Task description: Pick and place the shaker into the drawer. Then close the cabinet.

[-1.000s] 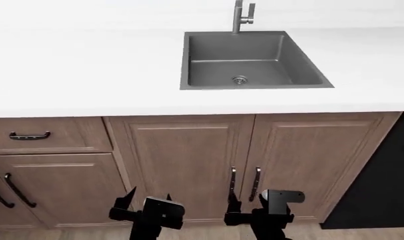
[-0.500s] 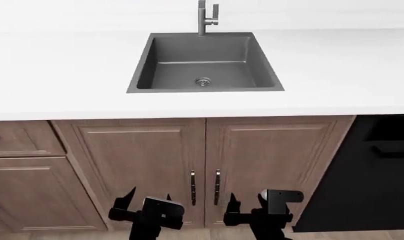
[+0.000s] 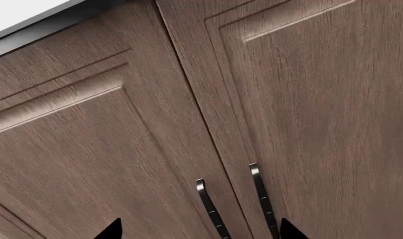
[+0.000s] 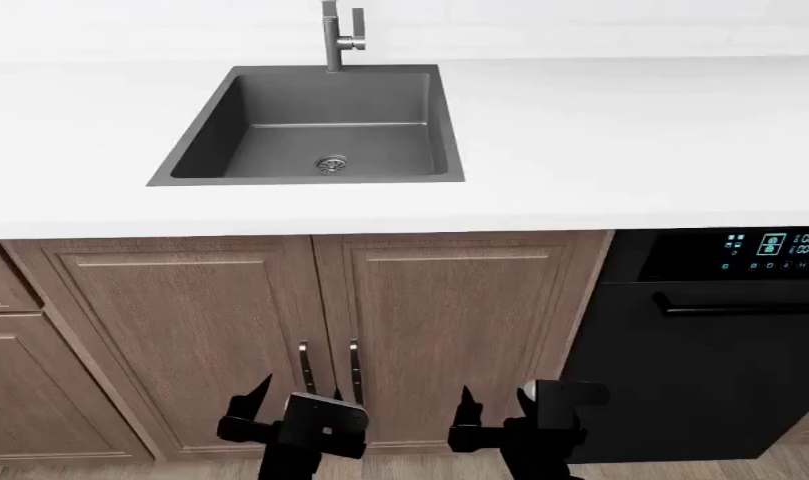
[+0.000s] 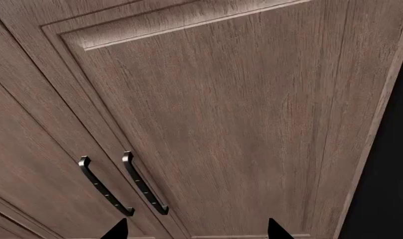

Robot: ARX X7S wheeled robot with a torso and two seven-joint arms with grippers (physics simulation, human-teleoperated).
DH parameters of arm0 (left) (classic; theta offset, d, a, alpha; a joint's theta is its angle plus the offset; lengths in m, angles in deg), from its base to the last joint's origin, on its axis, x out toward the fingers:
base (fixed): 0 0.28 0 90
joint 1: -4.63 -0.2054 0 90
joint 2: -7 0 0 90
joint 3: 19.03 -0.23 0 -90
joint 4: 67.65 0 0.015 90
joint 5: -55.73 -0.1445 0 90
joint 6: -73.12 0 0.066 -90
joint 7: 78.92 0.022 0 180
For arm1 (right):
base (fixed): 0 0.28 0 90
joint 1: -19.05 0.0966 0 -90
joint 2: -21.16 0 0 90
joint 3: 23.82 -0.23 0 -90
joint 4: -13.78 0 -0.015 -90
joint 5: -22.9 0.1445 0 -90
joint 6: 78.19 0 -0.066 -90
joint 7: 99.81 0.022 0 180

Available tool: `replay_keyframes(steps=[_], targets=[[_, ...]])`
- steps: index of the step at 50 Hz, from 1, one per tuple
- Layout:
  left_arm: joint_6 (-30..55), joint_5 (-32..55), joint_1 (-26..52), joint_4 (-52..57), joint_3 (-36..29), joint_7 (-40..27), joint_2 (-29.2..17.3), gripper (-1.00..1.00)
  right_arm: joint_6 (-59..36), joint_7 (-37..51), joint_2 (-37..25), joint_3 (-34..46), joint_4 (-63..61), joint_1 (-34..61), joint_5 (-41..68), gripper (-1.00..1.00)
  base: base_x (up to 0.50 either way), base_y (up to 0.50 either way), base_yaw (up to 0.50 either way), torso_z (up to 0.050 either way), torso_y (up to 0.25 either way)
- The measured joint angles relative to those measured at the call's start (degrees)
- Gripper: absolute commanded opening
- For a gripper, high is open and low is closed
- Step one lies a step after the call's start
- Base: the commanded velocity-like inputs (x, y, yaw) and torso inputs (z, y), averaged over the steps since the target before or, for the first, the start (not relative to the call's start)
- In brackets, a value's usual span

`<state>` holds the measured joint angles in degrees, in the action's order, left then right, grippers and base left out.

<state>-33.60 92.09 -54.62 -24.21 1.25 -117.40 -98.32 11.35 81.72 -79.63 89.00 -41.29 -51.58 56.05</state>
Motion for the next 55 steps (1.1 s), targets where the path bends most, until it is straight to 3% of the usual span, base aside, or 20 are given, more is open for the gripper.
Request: replay_keyframes(steps=[5,29,34,43,55], targets=[[0.2,0.1,-0.1,0.6,0.0,-0.1,-0.2,1.00,0.1,-0.1,0.0,0.1,0.2,0.1,0.1,1.00,-0.01,-0.48,0.00,0.000,0.000],[-0.4,3.8,-0.4,4.8,2.7,1.2,-2.3,1.00,1.5,1.6,-1.2,1.4,-4.0,-1.1,-1.8,1.00,0.00,0.00,0.00,0.000,0.000],[-1.6,8.9,-0.2,11.9,6.1,3.7,-7.6,1.00,-0.5,4.7,-5.8,1.7,-16.5,-3.4,-2.9,1.00,0.00,0.00,0.00,0.000,0.000],[-3.1,13.7,2.7,27.8,12.3,3.6,-20.7,1.00,-11.8,13.8,-19.8,-3.2,-46.1,-4.2,0.1,1.00,0.00,0.00,0.00,0.000,0.000],[-5.7,20.0,4.7,45.1,19.0,4.2,-36.5,1.00,-29.0,23.7,-38.0,-14.3,-70.9,5.4,15.6,1.00,0.00,0.00,0.00,0.000,0.000]])
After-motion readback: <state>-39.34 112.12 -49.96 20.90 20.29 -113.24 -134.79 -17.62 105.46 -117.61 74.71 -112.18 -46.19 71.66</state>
